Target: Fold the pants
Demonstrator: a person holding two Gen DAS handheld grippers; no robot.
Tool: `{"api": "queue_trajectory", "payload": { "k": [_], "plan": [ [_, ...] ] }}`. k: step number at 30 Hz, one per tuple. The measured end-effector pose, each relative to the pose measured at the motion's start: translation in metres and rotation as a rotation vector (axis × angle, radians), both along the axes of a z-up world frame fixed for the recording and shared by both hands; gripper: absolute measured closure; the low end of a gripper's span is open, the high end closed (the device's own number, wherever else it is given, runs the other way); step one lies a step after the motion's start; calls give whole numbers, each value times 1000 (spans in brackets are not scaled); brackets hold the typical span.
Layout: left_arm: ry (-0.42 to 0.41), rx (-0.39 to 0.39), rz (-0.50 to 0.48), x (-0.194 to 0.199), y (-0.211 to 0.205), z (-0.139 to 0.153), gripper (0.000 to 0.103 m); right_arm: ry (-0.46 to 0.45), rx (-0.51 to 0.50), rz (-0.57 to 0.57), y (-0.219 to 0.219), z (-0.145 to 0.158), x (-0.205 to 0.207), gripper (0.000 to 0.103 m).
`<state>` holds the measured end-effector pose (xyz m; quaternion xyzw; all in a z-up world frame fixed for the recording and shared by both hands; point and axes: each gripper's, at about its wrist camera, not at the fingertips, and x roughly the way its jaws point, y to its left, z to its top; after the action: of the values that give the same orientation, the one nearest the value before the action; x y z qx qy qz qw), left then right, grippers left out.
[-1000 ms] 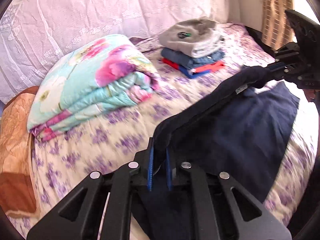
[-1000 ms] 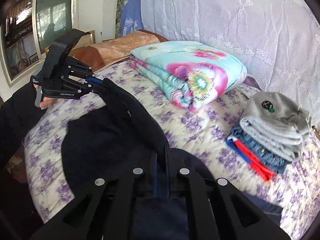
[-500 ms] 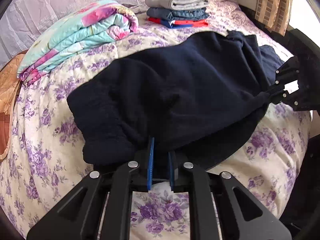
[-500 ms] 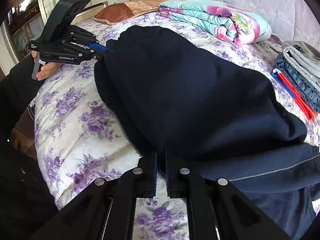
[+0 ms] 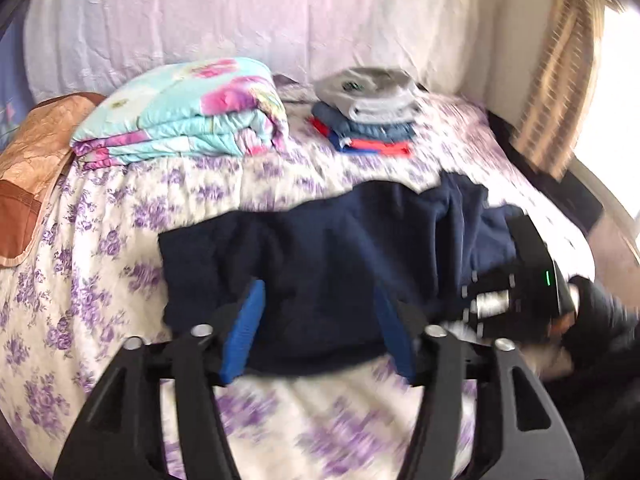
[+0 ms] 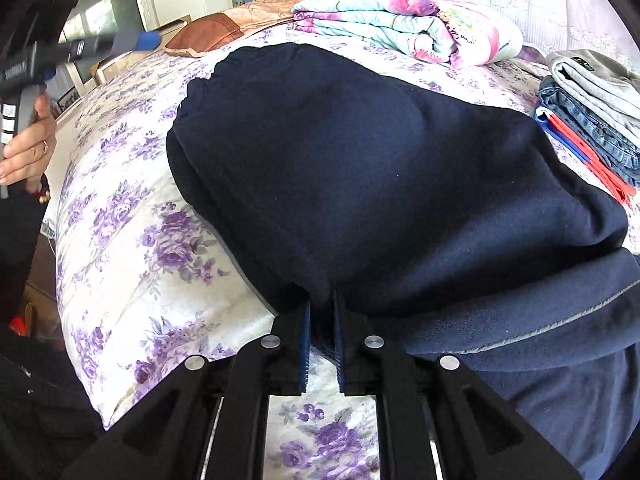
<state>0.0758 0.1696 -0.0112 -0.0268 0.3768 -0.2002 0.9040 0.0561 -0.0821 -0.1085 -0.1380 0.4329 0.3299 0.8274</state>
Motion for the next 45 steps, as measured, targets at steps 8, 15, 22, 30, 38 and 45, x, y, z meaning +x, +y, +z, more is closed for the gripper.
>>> {"api": "queue_trajectory", "payload": {
  "k": [8, 15, 22, 30, 38, 45],
  "plan": [
    [253, 26, 102, 39, -63, -92, 52, -78, -33, -82, -62, 38, -53, 47],
    [215, 10, 104, 31, -58, -94, 48, -59, -331, -616, -155, 95, 62, 44],
    [213, -10, 90, 30, -55, -96, 46, 309, -247, -954, -214, 81, 241, 43],
    [218, -35, 66, 31, -53, -96, 41, 550, -344, -1140, -236, 5, 298, 51],
    [216, -31, 61, 30, -55, -95, 40, 465, -262, -1157, -244, 10, 292, 85],
    [221, -35, 60, 30, -54, -95, 40, 296, 68, -1095, -281, 100, 226, 87]
  ]
}}
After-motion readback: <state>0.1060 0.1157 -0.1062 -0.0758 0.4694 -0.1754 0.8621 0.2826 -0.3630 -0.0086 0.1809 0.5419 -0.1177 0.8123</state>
